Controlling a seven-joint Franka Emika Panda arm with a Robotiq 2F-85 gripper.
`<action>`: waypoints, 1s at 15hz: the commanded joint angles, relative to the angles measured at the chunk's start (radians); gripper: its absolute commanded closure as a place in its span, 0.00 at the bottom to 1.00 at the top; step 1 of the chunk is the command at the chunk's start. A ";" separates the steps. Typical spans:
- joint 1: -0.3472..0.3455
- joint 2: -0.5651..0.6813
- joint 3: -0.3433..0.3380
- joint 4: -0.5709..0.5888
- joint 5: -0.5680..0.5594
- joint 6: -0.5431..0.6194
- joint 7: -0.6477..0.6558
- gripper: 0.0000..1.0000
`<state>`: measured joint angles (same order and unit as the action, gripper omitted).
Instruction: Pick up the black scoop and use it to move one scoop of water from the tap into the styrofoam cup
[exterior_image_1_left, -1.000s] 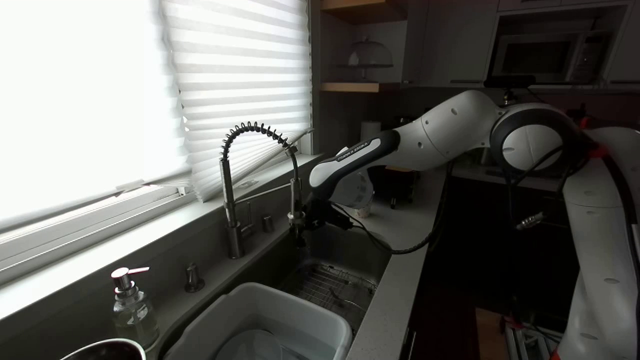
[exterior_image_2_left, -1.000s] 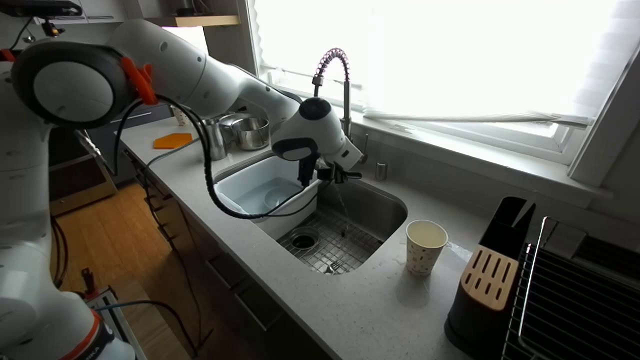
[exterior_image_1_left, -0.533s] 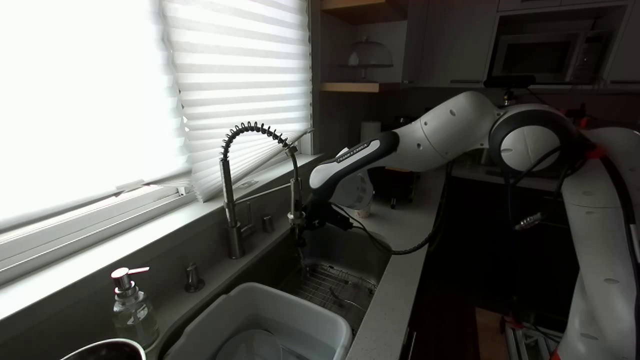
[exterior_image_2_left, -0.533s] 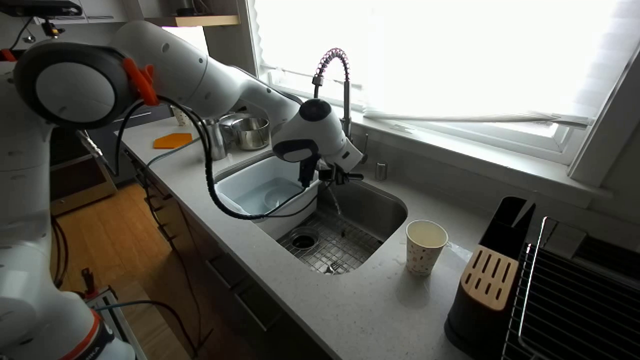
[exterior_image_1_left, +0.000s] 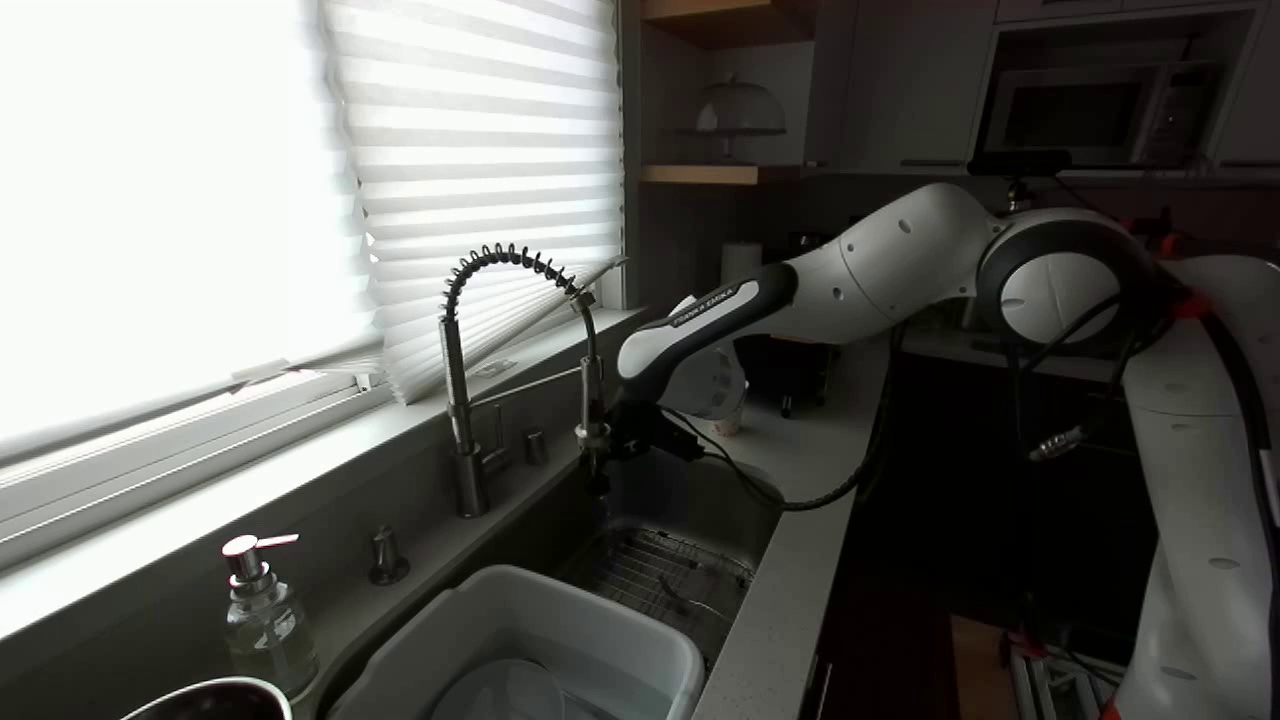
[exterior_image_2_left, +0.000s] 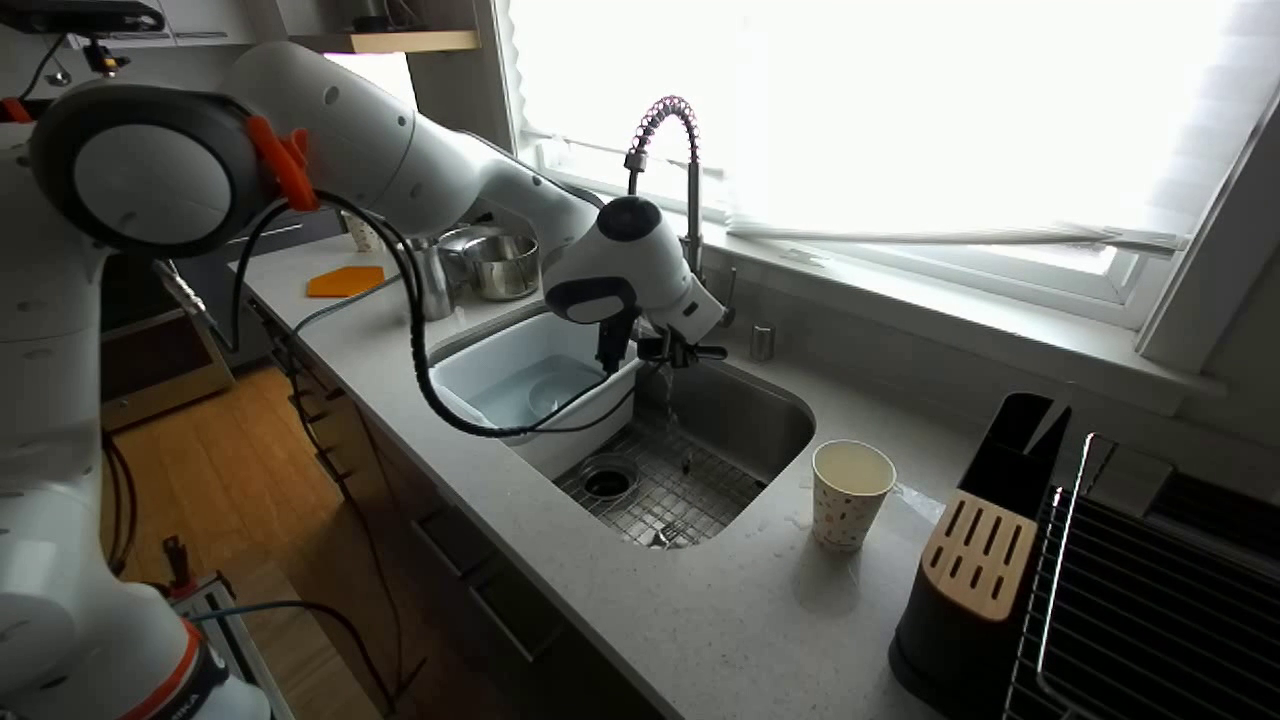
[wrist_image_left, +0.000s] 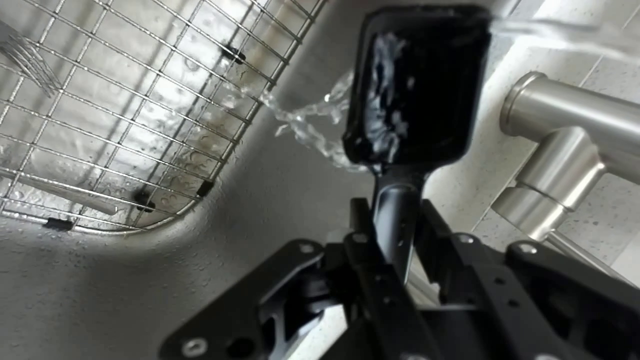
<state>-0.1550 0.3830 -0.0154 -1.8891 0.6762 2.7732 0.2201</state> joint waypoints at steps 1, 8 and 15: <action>0.022 0.013 -0.023 0.005 -0.031 0.025 0.046 0.94; 0.059 -0.007 -0.117 -0.028 -0.257 -0.005 0.166 0.94; 0.076 -0.054 -0.199 -0.050 -0.463 -0.105 0.213 0.94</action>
<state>-0.0987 0.3790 -0.1718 -1.8996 0.2976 2.7248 0.3974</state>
